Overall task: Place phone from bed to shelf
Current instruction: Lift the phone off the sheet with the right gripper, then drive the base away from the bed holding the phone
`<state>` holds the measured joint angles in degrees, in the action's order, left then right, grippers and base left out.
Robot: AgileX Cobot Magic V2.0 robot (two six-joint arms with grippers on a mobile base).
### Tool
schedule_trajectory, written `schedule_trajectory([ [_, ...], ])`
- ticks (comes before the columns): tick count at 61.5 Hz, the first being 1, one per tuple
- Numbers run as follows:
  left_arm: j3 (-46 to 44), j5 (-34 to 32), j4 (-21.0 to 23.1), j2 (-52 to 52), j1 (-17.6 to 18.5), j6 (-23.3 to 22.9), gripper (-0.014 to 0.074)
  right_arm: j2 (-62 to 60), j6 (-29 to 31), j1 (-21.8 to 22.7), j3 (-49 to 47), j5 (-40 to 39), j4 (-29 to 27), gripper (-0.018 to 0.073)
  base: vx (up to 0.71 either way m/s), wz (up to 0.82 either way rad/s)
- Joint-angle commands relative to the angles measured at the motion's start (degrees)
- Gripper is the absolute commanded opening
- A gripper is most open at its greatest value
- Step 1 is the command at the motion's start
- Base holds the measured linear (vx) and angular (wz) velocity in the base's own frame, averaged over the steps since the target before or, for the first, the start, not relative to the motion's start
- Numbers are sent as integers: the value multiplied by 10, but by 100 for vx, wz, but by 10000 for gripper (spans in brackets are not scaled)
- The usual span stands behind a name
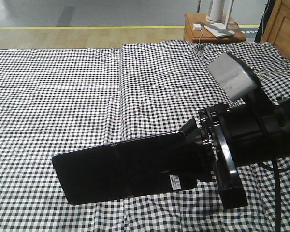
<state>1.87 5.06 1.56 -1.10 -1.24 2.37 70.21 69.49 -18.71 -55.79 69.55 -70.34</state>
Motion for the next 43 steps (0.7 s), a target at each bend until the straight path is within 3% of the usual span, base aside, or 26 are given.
schedule_trajectory([
  [1,-14,-42,6,-4,-2,-5,1,-14,0,0,-14,42,-53,-3,0,0],
  [43,-14,-42,6,-4,-2,-5,1,-14,0,1,-14,42,-53,-3,-2,9],
])
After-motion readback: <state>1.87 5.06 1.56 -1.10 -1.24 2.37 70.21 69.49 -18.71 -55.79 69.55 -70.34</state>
